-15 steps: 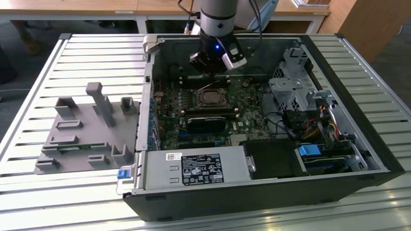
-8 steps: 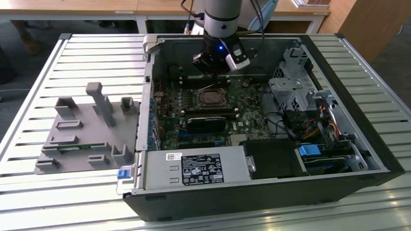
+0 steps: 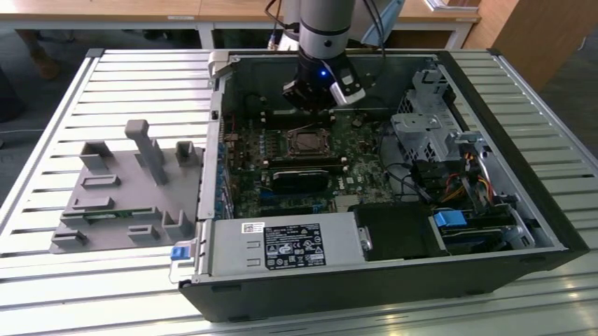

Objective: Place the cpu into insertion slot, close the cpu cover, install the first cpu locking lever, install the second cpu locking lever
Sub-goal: 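Install the first cpu locking lever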

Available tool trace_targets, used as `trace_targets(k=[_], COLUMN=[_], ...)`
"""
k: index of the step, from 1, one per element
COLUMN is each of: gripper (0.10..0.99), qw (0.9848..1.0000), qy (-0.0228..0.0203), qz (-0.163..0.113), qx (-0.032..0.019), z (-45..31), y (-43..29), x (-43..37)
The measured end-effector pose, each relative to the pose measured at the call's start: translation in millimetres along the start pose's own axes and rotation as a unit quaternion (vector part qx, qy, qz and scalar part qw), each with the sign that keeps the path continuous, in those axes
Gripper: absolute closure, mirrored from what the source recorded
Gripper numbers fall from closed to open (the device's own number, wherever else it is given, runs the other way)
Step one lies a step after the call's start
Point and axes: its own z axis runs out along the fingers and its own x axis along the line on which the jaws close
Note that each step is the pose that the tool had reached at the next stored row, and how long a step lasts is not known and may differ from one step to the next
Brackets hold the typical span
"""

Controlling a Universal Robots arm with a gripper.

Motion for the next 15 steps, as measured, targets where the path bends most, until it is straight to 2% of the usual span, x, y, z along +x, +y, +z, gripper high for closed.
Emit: trace_targets(k=[15], gripper=[0.969], qw=[1.0], qy=[-0.0001], qz=[0.0], qx=[0.0016], z=[9.9], y=[-0.9], x=[-1.7])
